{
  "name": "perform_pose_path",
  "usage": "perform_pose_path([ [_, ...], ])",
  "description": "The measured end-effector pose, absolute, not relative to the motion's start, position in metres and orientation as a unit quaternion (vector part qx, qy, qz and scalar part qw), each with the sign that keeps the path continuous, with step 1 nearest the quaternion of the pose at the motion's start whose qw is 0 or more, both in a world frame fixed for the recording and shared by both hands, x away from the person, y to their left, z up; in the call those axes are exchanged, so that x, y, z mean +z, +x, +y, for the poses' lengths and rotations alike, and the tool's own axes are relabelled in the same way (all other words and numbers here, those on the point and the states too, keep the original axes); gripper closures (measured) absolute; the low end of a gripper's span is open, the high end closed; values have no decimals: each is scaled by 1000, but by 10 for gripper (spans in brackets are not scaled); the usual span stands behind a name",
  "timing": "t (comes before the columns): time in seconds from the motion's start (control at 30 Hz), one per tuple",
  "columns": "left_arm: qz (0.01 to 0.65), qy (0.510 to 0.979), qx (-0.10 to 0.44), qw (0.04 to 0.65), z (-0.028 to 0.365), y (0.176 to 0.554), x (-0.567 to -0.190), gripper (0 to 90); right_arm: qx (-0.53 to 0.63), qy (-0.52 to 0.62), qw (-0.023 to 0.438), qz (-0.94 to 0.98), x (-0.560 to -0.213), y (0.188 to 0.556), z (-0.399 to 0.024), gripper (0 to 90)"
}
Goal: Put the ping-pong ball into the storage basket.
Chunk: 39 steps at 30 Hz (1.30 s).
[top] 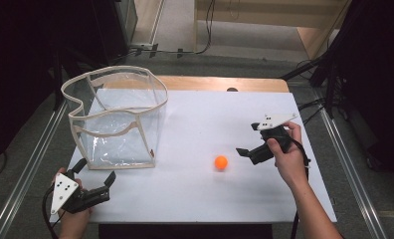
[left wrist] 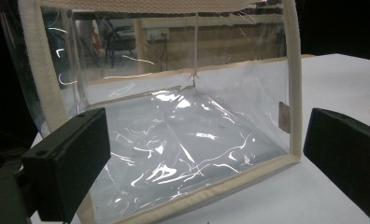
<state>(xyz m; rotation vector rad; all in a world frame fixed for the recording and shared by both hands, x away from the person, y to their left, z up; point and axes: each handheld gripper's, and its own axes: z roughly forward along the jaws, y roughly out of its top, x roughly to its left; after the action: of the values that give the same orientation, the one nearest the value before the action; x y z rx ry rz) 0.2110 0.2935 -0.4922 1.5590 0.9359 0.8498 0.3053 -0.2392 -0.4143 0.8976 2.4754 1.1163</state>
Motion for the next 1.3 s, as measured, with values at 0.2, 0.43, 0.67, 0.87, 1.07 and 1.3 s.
perform_pose_path([
  [0.2,393,655,357,538,294,211,-492,12,376,311,134,863,-416,309,-233,0],
  [0.43,392,656,357,537,293,211,-492,12,363,307,114,872,-421,314,-227,0],
  [0.67,391,657,358,537,293,211,-492,13,358,302,98,878,-423,314,-221,0],
  [0.87,390,657,357,537,293,211,-492,13,346,295,103,885,-425,314,-214,0],
  [1.07,390,657,357,538,293,211,-492,14,321,296,98,894,-430,318,-206,0],
  [1.3,390,656,357,539,293,211,-492,14,311,293,89,900,-432,321,-202,0],
])
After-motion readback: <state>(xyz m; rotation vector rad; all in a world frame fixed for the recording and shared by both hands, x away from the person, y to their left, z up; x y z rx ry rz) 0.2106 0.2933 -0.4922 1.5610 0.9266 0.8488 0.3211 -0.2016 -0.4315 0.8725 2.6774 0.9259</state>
